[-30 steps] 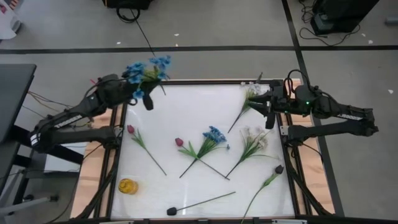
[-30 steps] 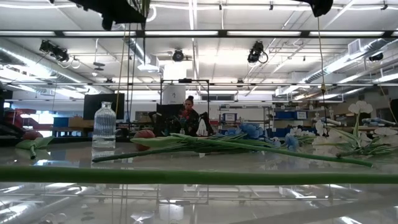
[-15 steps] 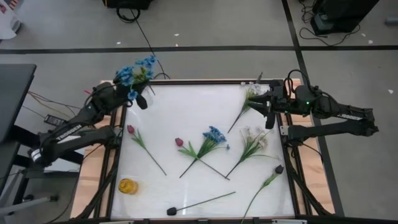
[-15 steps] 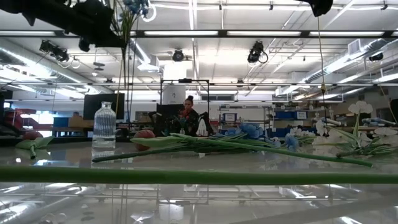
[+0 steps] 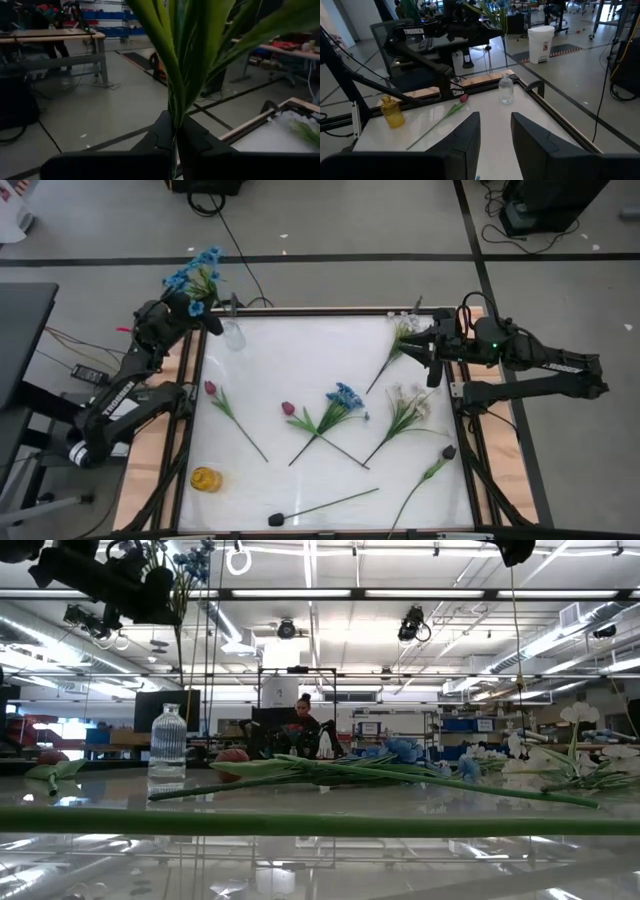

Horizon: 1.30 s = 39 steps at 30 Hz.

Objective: Sort flowers into vase by color
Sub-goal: Put the top blue flowers into the transparent vase

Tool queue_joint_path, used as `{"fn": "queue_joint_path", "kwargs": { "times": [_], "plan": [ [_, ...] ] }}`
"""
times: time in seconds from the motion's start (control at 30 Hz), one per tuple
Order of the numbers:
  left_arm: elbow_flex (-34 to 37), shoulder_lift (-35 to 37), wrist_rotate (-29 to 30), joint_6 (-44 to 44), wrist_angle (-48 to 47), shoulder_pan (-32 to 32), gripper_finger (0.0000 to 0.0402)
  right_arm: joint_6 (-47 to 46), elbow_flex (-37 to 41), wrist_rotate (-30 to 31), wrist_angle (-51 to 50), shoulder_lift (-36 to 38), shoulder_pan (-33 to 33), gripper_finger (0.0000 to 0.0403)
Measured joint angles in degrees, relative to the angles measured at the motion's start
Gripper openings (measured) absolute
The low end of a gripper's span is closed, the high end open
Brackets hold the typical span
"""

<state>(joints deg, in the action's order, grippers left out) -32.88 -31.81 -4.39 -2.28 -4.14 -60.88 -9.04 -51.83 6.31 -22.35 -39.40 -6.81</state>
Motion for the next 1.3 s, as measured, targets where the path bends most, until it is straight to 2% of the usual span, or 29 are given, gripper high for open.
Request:
{"fn": "queue_joint_path", "kwargs": {
  "times": [0.5,0.8,0.93,1.07,1.2,1.3],
  "plan": [
    [0.26,-2.76,0.59,3.6,-3.98,-0.02,0.0013,0.0,-0.02,0.0,0.0,0.0,0.0,0.0119],
    [7.02,-2.73,2.4,4.61,3.3,1.38,0.0013,0.0,-0.02,0.0,0.0,0.0,0.0,0.0119],
    [9.13,-2.69,2.62,4.62,3.57,1.38,0.0017,0.0,-0.02,0.0,0.0,0.0,0.0,0.0119],
    [10.08,-2.7,2.62,4.86,3.84,1.38,0.0046,0.0,-0.02,0.0,0.0,0.0,0.0,0.0119],
    [10.01,-2.69,2.59,2.27,3.48,1.38,0.0102,0.0,-0.02,0.0,0.0,-0.01,0.0,0.0119],
    [8.41,-2.71,2.57,-0.94,-1.07,1.38,0.015,0.0,-0.02,0.0,0.01,0.0,0.0,0.0119]
  ]
}}
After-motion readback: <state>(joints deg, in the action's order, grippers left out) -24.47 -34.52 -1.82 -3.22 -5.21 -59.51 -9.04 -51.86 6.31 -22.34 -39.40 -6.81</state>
